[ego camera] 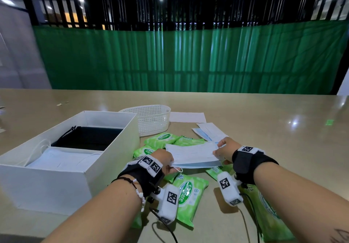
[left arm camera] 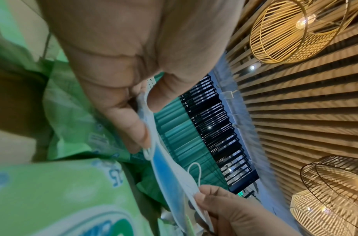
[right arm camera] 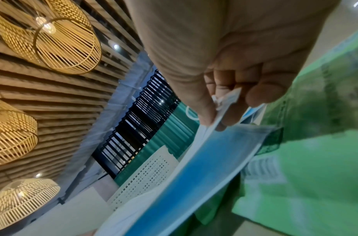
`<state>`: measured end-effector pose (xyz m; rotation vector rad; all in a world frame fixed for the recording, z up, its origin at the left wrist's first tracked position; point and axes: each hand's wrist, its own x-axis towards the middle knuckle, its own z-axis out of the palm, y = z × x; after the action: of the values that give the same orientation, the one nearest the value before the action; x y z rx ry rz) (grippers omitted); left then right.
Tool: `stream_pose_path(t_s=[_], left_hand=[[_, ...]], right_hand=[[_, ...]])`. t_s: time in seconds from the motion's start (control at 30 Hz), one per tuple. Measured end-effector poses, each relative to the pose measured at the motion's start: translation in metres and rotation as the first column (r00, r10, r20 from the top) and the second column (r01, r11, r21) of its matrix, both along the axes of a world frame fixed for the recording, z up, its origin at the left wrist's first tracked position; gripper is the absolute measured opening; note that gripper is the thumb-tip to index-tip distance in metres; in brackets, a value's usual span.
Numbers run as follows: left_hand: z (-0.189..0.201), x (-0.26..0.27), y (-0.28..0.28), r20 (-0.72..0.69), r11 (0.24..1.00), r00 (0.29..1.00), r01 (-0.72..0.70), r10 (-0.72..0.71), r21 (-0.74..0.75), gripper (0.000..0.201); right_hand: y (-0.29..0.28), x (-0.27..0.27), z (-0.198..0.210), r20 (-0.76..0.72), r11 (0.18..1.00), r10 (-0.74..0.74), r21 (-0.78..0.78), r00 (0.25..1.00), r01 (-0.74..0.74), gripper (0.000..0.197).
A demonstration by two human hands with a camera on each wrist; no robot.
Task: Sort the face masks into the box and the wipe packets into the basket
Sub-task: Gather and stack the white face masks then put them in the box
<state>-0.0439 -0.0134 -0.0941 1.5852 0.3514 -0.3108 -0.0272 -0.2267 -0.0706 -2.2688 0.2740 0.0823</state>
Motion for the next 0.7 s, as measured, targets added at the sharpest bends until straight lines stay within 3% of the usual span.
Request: stream_pose_path(t_s=[0.13, 0.37, 0.53, 0.7], left_hand=[[0.002, 0.000, -0.001, -0.010, 0.999, 1.000, 0.002, -0.002, 0.042, 0.028], [0.011, -0.007, -0.003, -0.051, 0.997, 0.999, 0.021, -0.017, 0.072, 0.033], [0.007, -0.002, -0.004, 0.013, 0.990, 1.000, -0.003, 0.001, 0.144, 0.030], [0.008, -0.003, -0.001, -0.019, 0.998, 0.999, -0.036, 0.037, 0.059, 0.026]], right_hand=[[-0.007, 0.008, -0.010, -0.023, 0.992, 0.013, -0.123, 1.000, -0.016, 0.019], [-0.013, 0.018, -0.017, -0.036, 0.995, 0.016, -0.098, 0.999, -0.020, 0.016], [-0.005, 0.026, -0.018, -0.016, 0.983, -0.072, 0.170, 0.997, 0.074, 0.023], [-0.008, 0.030, -0.020, -0.028, 0.938, -0.137, 0.317, 0.990, 0.138, 0.020]])
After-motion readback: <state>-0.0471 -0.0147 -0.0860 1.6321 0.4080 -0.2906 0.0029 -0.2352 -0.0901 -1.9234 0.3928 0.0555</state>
